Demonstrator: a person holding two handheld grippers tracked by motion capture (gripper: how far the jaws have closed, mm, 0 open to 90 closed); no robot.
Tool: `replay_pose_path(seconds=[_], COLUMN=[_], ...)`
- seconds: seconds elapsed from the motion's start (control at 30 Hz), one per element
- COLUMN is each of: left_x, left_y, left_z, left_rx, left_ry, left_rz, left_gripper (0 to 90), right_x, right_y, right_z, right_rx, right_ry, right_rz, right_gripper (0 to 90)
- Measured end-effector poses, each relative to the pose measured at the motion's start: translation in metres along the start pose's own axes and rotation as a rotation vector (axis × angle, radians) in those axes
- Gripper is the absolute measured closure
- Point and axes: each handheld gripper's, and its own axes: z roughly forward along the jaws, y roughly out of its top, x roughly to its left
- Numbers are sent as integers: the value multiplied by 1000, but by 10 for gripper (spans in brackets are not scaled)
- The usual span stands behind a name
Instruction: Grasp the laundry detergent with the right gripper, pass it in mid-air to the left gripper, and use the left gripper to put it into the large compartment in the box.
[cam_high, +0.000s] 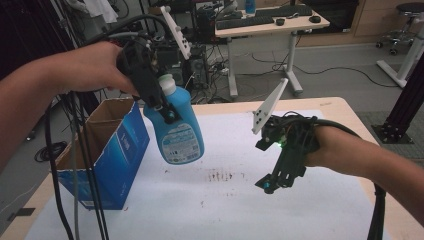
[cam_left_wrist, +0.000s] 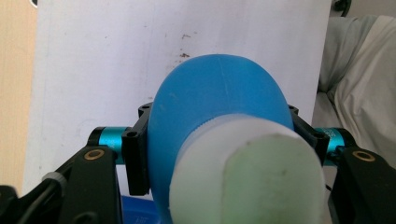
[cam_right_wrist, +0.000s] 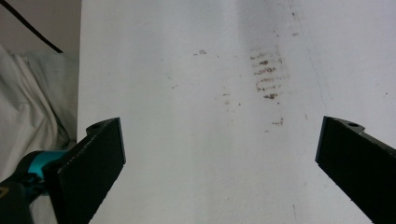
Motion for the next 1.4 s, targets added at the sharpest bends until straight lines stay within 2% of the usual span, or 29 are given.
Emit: replay_pose_path(seconds=[0.03,0.07,0.13,0.17,0.2,0.27,0.3,0.4,0.43,0.47,0.6,0.97,1.13,1.4], left_x=[0,1,2,3,4,5,5,6,6,7,8,10,9,7], left_y=[-2,-4,-7,-9,-11,-15,-18,-20,-25,-27,-35,-59,-77,-101], left_z=[-2,-5,-10,-11,-14,-20,-24,-27,-31,-34,-44,-73,-90,-105], left_rx=[2,5,1,0,4,5,7,6,5,5,11,5,-17,-17], left_ry=[5,9,11,11,13,24,33,39,44,45,50,88,111,136], left_rz=[-7,-12,-37,-46,-53,-71,-87,-99,-127,-136,-173,-245,-293,-347], left_gripper=[377,377,378,378,378,378,378,378,378,378,378,377,378,378], right_x=[0,0,-1,-2,-2,-5,-6,-6,-6,-7,-9,-11,-13,-13], right_y=[0,-4,-5,-7,-7,-11,-12,-13,-15,-18,-22,-24,-27,-27], right_z=[0,-3,-4,-6,-6,-10,-12,-13,-15,-20,-22,-22,-22,-24], right_rx=[0,23,37,84,84,117,120,122,125,116,114,114,114,96], right_ry=[0,9,6,-13,-13,-57,-61,-71,-81,-101,-107,-93,-82,-74], right_rz=[0,-18,-15,6,6,19,16,15,18,21,29,32,37,34], right_gripper=[9,9,9,9,9,11,11,11,11,11,11,11,11,11])
